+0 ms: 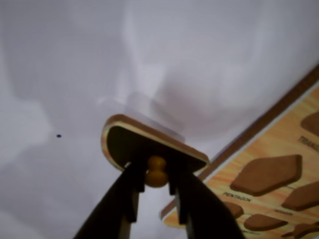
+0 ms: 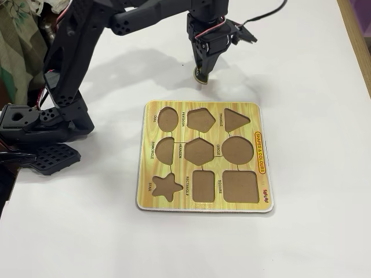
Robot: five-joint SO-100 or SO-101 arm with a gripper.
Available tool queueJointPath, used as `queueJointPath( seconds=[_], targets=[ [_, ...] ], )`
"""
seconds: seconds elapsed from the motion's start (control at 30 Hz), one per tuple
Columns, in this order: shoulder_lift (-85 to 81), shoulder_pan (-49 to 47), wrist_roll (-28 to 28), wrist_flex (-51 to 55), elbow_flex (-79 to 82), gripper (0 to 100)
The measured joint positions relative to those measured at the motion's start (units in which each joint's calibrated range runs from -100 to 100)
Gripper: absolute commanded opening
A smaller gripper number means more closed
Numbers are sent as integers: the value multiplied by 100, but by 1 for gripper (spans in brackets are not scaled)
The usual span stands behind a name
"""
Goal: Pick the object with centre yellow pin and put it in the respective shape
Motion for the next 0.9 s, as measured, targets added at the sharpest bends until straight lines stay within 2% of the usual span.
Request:
queueJointPath(
  seconds=[0.9],
  targets=[
    [-3935,655,281,-43,4910,1]
  ],
)
